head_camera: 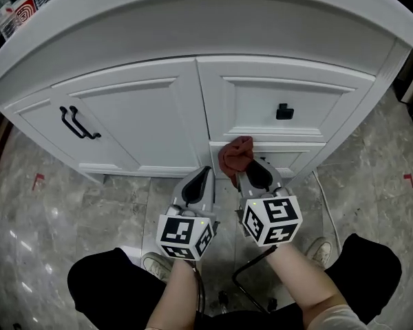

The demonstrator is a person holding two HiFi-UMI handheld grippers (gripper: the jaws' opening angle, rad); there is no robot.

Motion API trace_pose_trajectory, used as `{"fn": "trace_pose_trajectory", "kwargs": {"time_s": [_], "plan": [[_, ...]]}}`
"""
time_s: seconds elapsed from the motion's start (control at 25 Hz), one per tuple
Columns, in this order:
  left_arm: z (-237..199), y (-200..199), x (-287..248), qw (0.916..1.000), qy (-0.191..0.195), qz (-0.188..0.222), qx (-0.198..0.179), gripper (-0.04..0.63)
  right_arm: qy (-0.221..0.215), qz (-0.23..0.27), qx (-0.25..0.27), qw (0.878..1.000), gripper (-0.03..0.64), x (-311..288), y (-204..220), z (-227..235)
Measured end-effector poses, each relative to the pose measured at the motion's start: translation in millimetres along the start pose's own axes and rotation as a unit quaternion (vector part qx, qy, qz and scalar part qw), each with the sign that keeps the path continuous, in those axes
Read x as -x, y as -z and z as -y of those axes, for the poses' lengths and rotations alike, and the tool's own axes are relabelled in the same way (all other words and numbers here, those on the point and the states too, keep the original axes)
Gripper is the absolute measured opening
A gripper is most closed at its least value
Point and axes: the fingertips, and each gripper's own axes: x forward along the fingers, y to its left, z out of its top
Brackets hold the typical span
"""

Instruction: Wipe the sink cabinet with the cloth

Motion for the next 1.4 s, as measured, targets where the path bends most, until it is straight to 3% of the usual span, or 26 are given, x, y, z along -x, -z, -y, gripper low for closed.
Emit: {"fn": "trace_pose_trajectory", "kwargs": {"time_s": [0.24,0.52,1.4], "plan": [[-19,6,6,0.9999,-0.011,-0.002,0.006,0.000,-0.036,-0.020,-0.003,0.999,0.087,-34,23,-35],[-16,7,1,0.9999,-0.002,0.000,0.012,0.000,-0.041,-0.021,-0.008,0.999,0.089,-40,27,-29],[42,10,-38,0.9989,0.045,-0.005,0.012,0.000,0.034,-0.044,-0.039,0.998,0.089,9,26,73]]}}
